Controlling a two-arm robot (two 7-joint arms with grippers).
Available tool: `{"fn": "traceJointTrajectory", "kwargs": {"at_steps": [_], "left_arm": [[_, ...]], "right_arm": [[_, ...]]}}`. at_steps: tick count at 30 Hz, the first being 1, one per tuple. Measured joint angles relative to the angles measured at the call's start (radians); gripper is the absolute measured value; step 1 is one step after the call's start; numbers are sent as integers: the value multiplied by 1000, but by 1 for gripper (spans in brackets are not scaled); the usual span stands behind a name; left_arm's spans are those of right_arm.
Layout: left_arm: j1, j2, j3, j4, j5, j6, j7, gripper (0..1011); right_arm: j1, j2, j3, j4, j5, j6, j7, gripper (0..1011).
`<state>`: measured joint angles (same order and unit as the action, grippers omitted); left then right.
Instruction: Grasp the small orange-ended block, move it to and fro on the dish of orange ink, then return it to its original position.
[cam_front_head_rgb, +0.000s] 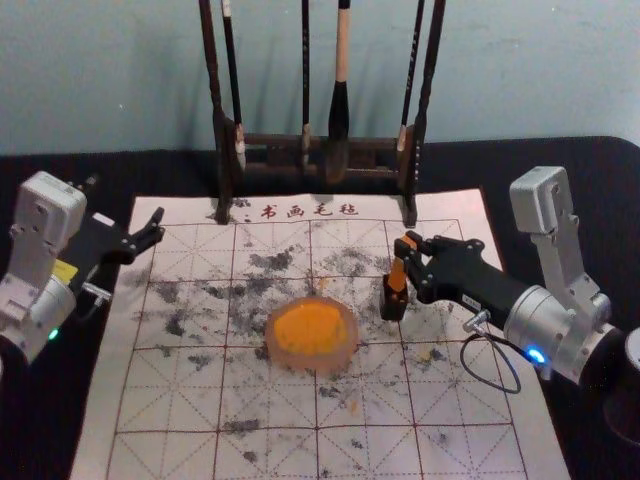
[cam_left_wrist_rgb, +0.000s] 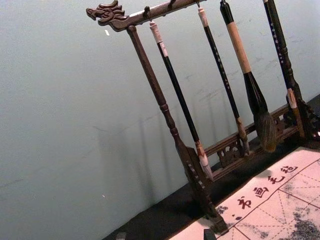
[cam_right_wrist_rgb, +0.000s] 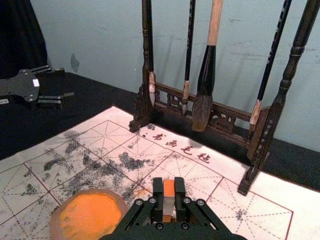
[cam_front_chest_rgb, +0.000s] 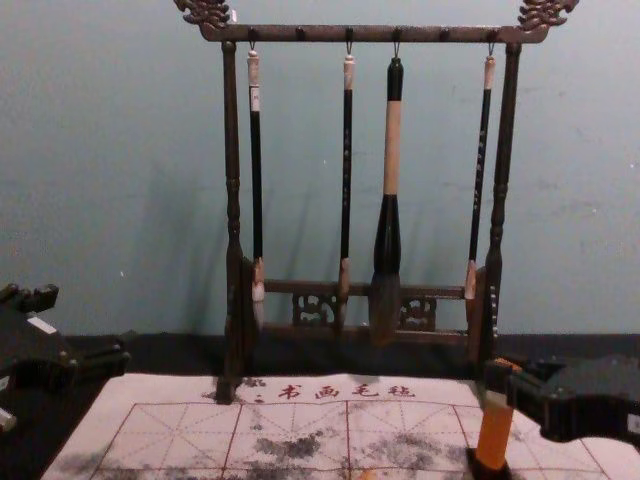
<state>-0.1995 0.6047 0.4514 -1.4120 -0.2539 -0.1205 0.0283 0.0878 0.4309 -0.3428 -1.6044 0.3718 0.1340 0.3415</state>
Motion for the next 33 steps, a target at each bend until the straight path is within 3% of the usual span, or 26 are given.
{"fn": "traceJointTrajectory", "kwargs": {"at_steps": [33], "left_arm": [[0, 0, 0, 0, 0, 0, 0, 1001]], "right_arm": [[-21, -28, 18, 16, -19, 10, -9, 129]]}}
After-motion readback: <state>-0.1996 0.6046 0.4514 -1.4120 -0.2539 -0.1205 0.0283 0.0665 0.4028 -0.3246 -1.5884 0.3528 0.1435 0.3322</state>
